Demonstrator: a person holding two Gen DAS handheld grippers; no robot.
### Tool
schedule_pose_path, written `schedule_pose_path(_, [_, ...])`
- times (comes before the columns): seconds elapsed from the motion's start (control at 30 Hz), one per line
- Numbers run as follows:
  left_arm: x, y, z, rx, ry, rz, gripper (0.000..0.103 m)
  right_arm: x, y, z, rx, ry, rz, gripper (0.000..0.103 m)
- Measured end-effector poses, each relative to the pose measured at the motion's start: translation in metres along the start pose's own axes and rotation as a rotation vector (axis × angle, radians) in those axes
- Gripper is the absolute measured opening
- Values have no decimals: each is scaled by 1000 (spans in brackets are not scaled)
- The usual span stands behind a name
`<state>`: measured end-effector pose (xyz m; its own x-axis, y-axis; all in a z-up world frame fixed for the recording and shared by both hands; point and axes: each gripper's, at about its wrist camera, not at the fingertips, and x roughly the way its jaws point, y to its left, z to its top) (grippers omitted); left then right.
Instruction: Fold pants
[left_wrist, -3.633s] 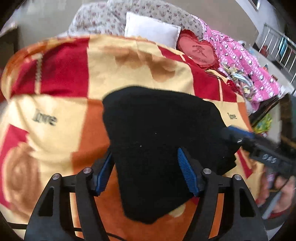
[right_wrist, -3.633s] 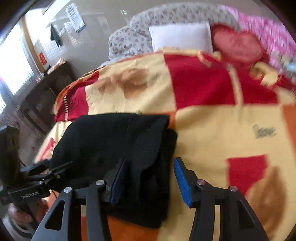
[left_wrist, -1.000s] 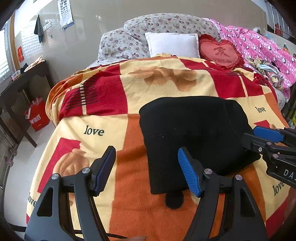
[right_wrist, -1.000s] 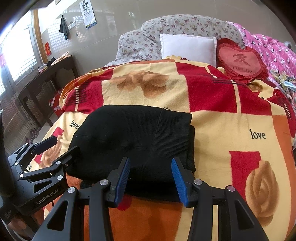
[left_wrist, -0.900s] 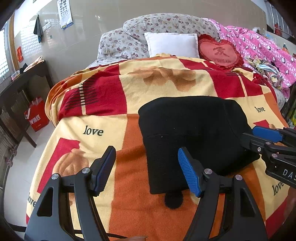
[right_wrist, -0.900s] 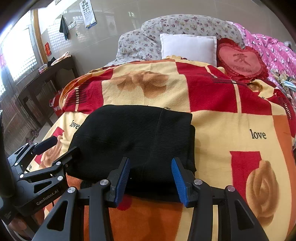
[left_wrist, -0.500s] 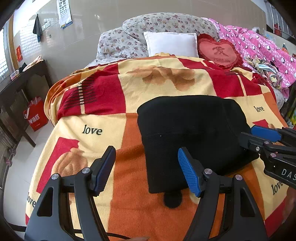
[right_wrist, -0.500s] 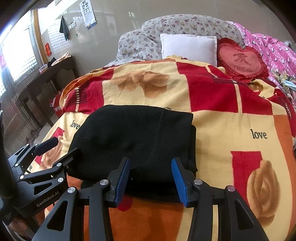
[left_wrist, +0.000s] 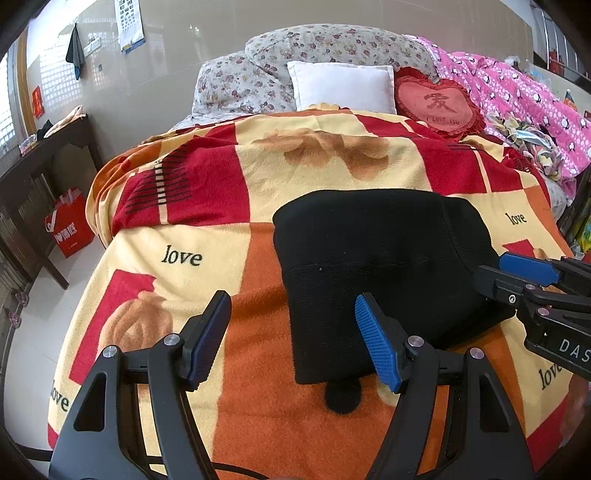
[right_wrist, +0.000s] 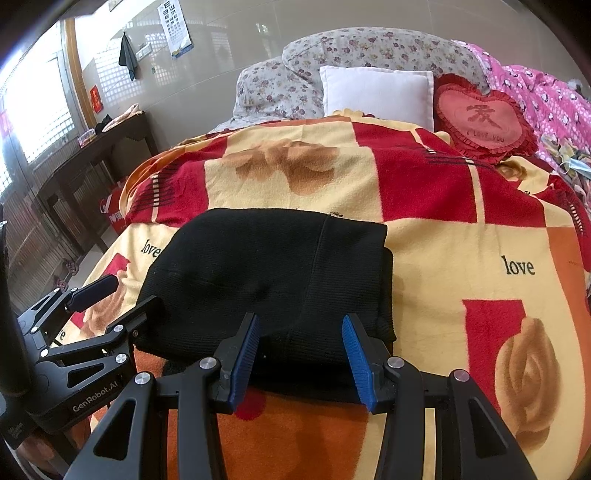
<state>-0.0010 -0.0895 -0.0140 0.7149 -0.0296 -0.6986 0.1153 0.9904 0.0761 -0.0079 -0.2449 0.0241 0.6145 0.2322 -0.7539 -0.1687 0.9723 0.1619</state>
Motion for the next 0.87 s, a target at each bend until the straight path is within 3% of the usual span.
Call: schedule_pose_path(0.87, [-5, -5, -4, 7, -23, 4, 70, 4, -2, -3, 7, 9, 9, 45])
